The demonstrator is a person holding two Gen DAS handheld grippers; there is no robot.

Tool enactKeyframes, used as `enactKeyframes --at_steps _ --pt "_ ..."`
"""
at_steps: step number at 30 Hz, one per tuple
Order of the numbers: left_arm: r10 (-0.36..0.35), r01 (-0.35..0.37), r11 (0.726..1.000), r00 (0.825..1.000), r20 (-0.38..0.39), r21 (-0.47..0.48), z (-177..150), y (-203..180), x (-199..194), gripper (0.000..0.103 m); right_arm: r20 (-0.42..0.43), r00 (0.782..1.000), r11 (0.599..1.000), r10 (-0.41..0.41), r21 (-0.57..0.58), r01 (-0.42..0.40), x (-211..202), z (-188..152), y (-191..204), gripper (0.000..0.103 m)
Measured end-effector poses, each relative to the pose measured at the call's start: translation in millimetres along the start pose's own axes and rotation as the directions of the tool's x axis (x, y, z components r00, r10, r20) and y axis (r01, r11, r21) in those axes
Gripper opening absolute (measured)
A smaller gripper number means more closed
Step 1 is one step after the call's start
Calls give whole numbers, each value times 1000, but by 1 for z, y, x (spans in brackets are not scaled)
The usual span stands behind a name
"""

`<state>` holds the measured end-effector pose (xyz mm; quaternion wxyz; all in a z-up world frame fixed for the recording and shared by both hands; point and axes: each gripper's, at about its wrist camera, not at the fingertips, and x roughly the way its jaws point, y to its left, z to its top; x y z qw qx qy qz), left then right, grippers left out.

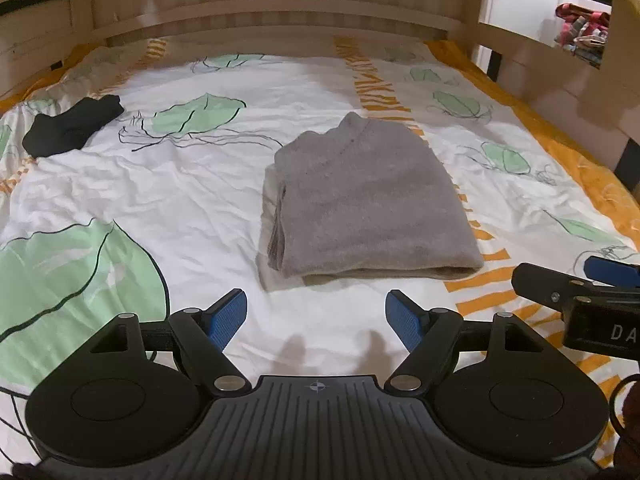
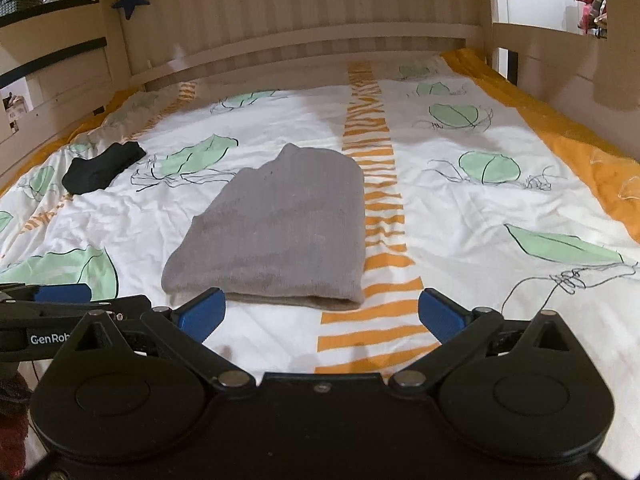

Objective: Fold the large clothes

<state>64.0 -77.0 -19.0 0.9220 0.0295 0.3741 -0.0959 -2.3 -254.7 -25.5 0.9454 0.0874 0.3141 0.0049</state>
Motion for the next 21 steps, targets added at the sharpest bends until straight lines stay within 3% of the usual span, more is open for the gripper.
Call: enactKeyframes --at_steps 21 --pt "-5 4 1000 1000 -20 -31 -1 6 3 75 -20 1000 1000 12 4 -12 3 -3 4 102"
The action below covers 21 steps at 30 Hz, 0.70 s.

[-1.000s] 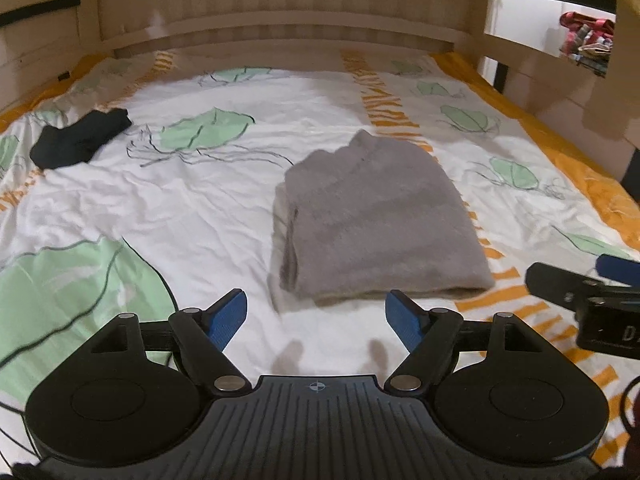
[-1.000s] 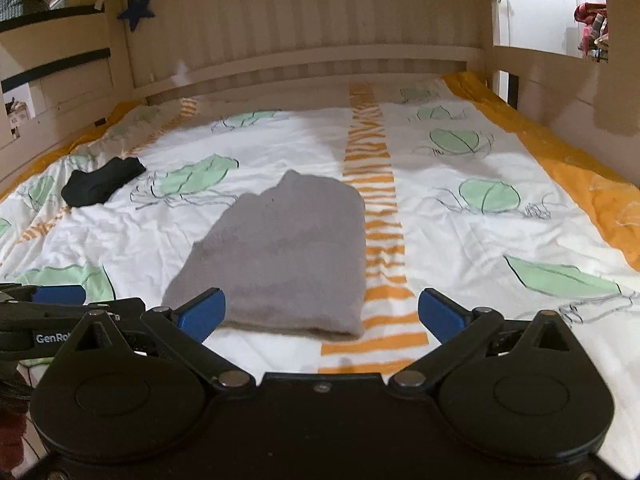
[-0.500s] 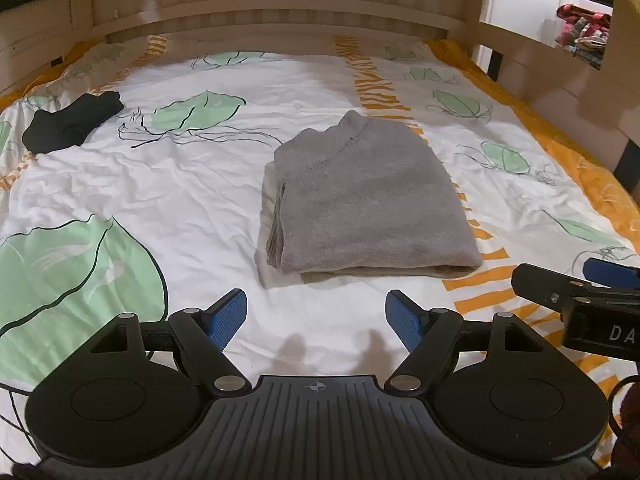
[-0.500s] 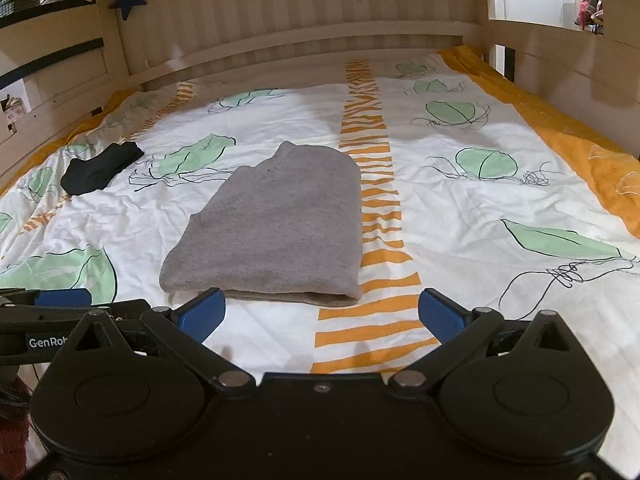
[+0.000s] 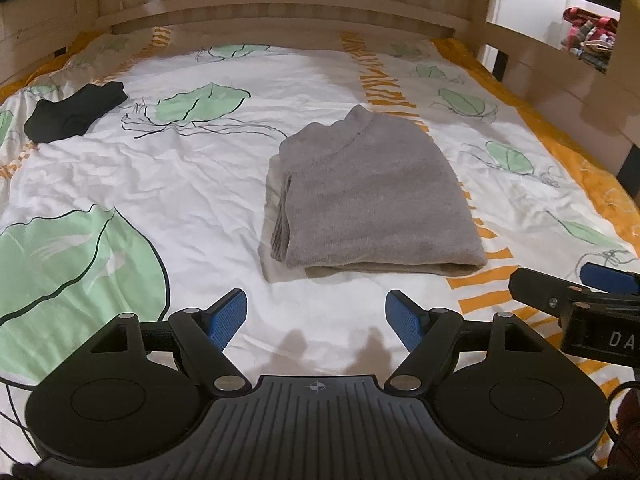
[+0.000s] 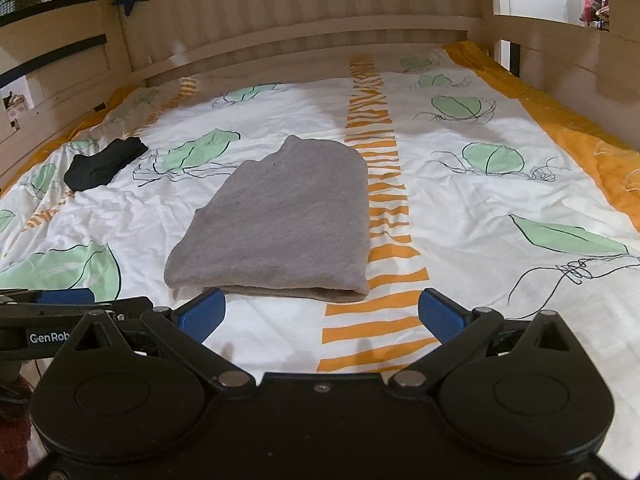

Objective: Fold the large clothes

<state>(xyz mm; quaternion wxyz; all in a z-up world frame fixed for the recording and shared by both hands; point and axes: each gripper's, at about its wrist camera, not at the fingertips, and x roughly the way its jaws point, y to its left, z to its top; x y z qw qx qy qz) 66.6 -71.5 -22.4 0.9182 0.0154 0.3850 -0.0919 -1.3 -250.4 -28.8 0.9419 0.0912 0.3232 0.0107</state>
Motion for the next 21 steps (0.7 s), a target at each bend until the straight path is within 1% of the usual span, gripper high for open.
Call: enactKeyframes --at_steps 21 --pt "-3 3 1000 999 -36 -6 -1 -1 10 75 -31 999 1000 14 1 -14 10 2 2 102"
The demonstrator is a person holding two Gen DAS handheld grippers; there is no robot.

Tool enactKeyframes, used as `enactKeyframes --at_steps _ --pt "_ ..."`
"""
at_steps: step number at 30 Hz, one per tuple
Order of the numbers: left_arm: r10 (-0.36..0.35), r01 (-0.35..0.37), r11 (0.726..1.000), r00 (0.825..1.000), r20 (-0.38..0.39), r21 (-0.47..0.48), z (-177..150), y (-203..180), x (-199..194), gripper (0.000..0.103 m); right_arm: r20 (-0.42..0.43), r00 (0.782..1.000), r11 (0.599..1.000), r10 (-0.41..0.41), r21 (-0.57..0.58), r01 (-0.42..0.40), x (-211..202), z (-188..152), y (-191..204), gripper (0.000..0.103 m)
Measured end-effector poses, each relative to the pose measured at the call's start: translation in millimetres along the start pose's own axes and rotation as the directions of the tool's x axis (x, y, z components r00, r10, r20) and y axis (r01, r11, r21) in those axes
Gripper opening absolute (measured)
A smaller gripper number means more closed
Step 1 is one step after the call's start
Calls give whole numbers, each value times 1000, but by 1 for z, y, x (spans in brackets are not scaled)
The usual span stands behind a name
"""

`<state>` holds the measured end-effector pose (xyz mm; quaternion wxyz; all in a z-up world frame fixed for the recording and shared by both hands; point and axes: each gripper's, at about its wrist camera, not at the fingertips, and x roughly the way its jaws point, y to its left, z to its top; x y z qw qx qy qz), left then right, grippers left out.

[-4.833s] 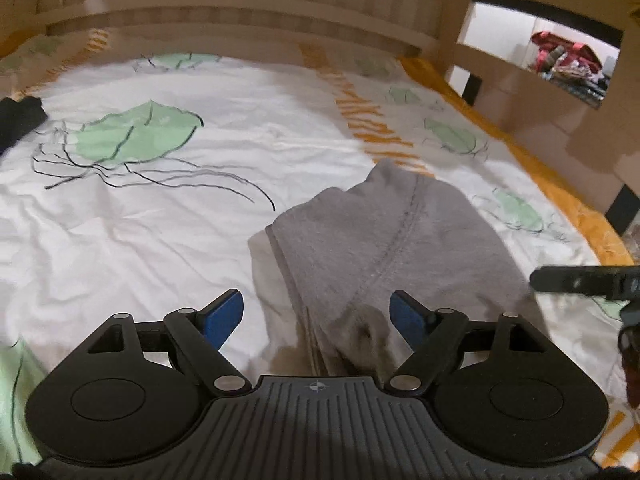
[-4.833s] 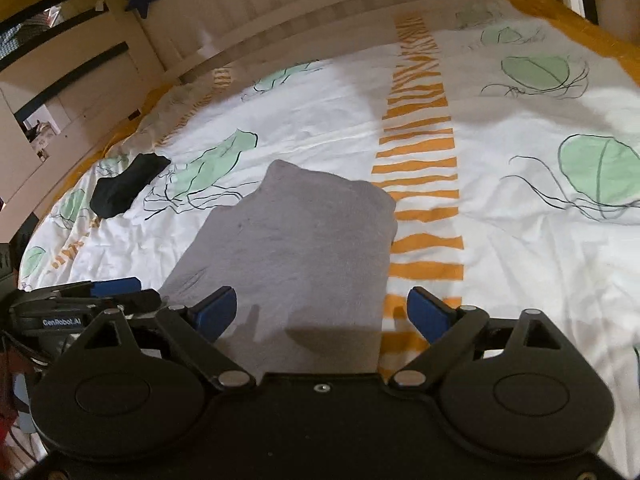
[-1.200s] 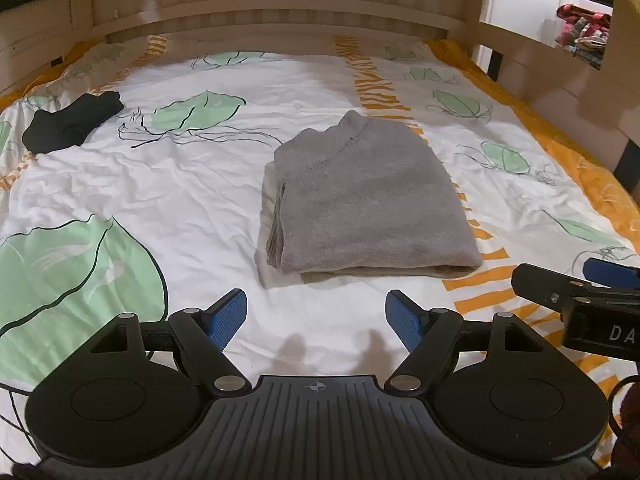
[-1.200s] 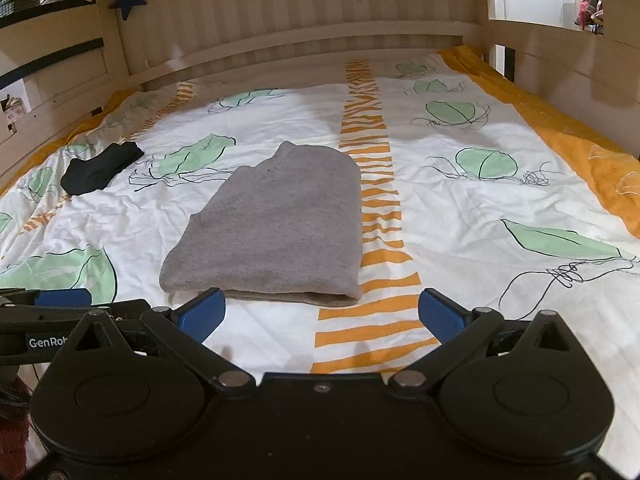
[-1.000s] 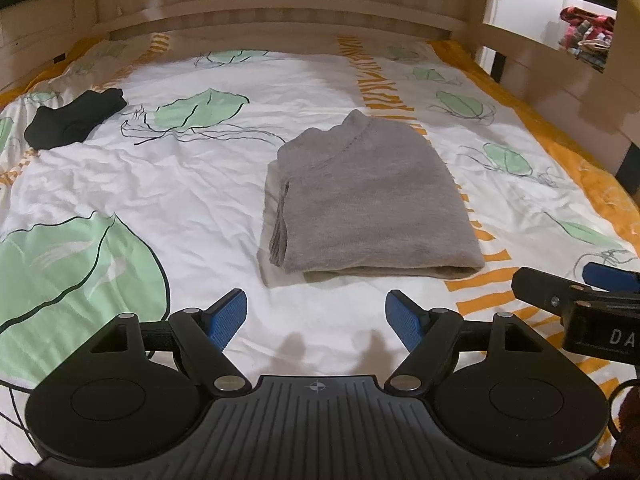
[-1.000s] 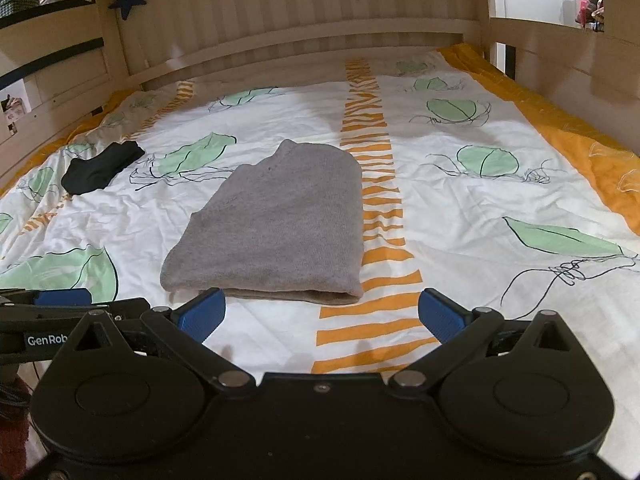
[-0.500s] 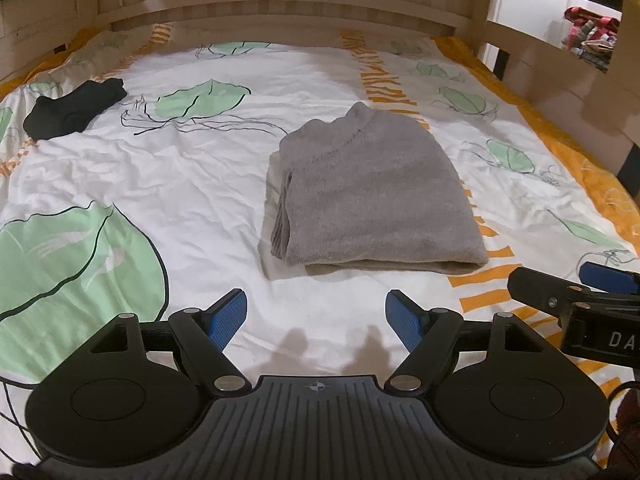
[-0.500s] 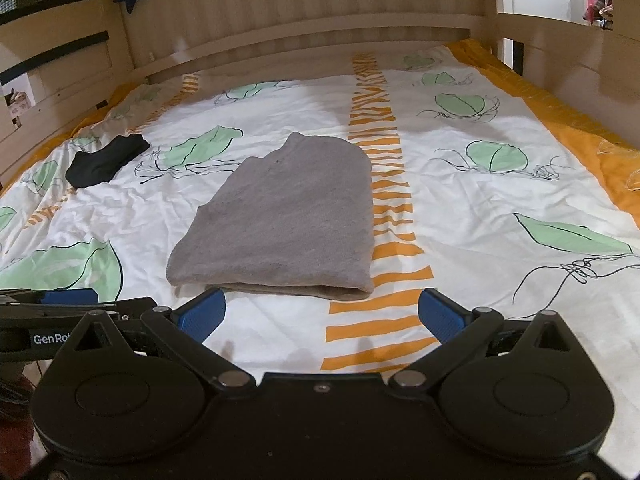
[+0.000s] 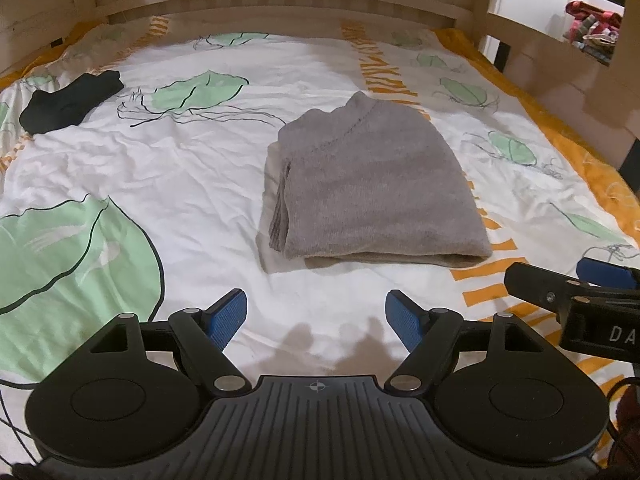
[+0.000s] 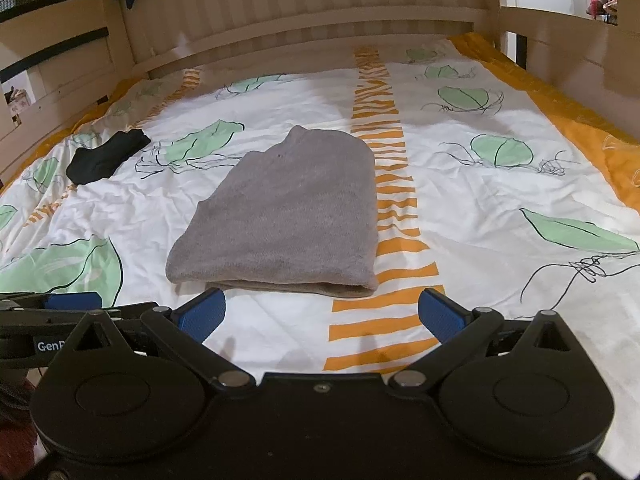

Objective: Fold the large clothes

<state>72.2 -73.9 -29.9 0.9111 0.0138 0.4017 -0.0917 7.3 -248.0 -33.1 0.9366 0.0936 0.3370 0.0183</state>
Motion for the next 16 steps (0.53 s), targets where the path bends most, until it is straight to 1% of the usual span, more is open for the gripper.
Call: enactKeyframes --at_steps 16 --pt "1 -1 1000 1000 -28 2 1 0 9 75 -33 999 1000 10 0 -10 11 1 1 102"
